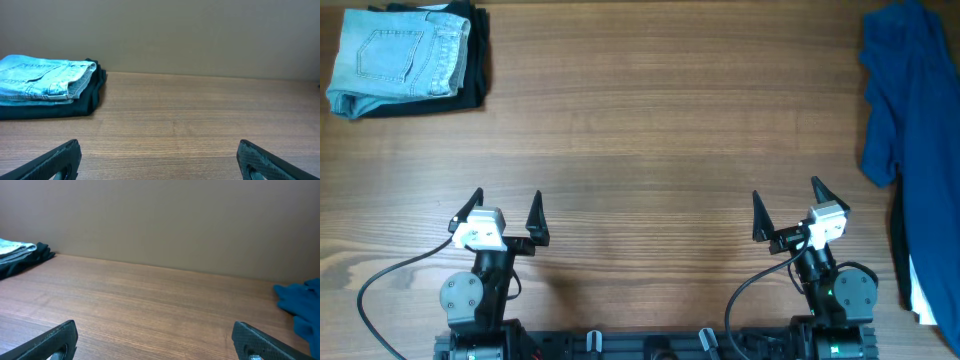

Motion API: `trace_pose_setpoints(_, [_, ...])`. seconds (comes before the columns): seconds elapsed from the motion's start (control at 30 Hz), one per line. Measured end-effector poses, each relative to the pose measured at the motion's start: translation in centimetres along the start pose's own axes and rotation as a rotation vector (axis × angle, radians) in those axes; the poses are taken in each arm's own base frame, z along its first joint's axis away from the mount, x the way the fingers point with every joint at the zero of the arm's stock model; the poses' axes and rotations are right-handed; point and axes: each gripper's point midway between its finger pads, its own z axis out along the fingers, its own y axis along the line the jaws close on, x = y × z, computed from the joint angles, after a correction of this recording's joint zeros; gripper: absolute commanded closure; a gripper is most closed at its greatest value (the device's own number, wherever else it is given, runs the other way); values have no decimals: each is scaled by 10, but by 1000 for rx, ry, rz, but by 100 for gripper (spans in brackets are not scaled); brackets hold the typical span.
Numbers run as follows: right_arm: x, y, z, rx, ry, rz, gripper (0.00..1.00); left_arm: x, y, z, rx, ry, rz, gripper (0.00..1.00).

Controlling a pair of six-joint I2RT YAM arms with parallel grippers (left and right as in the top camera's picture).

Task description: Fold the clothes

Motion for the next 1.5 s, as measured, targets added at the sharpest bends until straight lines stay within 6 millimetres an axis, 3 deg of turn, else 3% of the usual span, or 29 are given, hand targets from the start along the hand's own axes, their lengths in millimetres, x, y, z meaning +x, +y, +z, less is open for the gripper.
trace_pose_setpoints(0.33, [-6, -8, 0, 42, -7, -2, 0, 5, 1, 1, -3, 24, -58, 0])
trace_pose_setpoints(0.5, [-30, -13, 5, 63, 14, -2, 0, 10, 2, 5, -14, 99, -117, 0])
trace_pose_setpoints(0.73, [-95, -24, 40, 64, 98, 9, 0, -41, 0, 17, -33, 216, -157, 0])
trace_pose_setpoints(0.9, [-103, -32, 76, 52, 318, 49, 0, -52, 3, 36, -65, 414, -197, 0])
trace_pose_setpoints(1.03, [-81, -37, 104, 40, 534, 89, 0, -44, 3, 48, -80, 617, -241, 0])
trace_pose_setpoints(1.17, [-33, -31, 135, -28, 711, 151, 0, -25, 0, 69, -59, 805, -299, 0])
trace_pose_setpoints(1.27, [22, -16, 148, -103, 854, 255, 0, 8, -3, 84, -25, 920, -349, 0])
trace_pose_setpoints(1.37, [63, -14, 153, -97, 952, 318, 0, 47, -2, 91, -24, 1043, -392, 0])
trace_pose_setpoints(1.4, [73, -17, 153, -67, 979, 339, 0, 56, -2, 91, -27, 1069, -400, 0])
trace_pose_setpoints(1.5, [107, -50, 146, 165, 1063, 407, 0, 86, 0, 91, -37, 1164, -429, 0])
